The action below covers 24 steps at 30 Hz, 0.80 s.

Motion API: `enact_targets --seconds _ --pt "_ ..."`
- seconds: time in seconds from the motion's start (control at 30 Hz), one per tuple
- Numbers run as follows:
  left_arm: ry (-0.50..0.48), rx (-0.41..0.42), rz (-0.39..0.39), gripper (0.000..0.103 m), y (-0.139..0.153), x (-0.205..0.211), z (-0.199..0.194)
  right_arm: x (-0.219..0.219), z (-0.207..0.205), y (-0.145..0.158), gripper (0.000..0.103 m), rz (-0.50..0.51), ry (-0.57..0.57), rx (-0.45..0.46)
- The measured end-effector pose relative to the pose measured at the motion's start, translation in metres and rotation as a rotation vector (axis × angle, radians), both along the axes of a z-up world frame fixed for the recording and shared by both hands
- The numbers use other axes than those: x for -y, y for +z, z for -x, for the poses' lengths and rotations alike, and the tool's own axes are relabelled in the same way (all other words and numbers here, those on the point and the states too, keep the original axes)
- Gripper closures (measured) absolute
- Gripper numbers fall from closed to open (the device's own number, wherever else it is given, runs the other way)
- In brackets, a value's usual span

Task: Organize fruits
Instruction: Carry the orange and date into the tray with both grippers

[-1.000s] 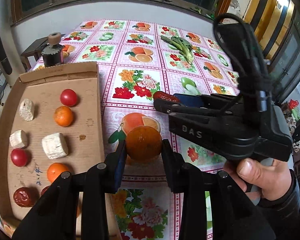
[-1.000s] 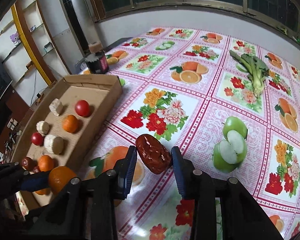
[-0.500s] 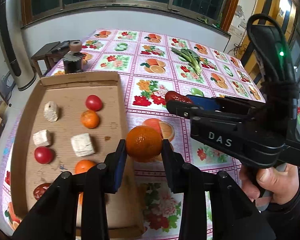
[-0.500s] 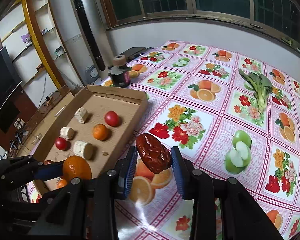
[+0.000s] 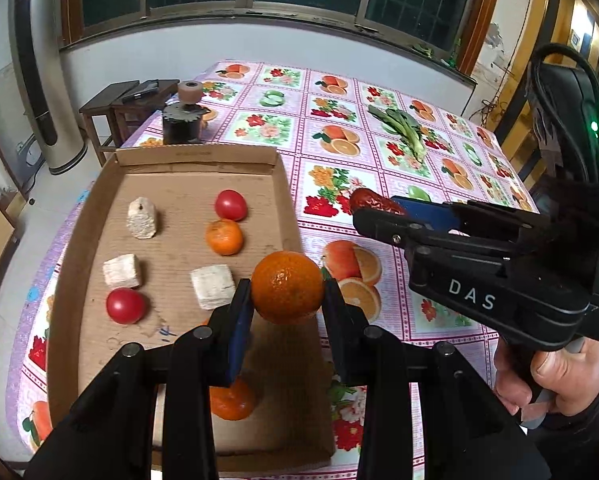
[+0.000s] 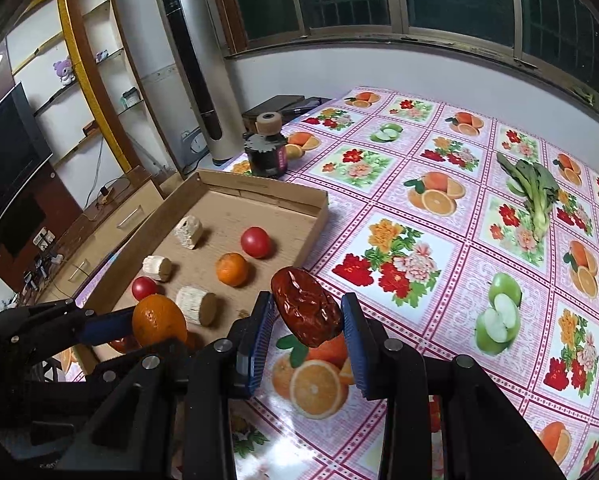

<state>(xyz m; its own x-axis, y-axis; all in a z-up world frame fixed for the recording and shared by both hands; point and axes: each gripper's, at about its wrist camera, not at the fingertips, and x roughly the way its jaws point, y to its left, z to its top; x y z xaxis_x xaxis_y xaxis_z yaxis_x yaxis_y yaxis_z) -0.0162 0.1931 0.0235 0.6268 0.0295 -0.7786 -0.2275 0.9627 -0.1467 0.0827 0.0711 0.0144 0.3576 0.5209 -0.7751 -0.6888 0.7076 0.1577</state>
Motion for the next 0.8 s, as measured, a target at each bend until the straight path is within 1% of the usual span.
enact_targets --seconds 0.37,0.8 --pt "0.032 0.006 0.002 0.071 0.0 -0.02 0.002 -0.016 0.002 -0.001 0.068 0.004 0.02 -0.004" --pt "0.067 0.002 0.005 0.071 -0.003 -0.05 -0.002 -0.044 -0.003 -0.012 0.068 0.011 0.041 -0.022"
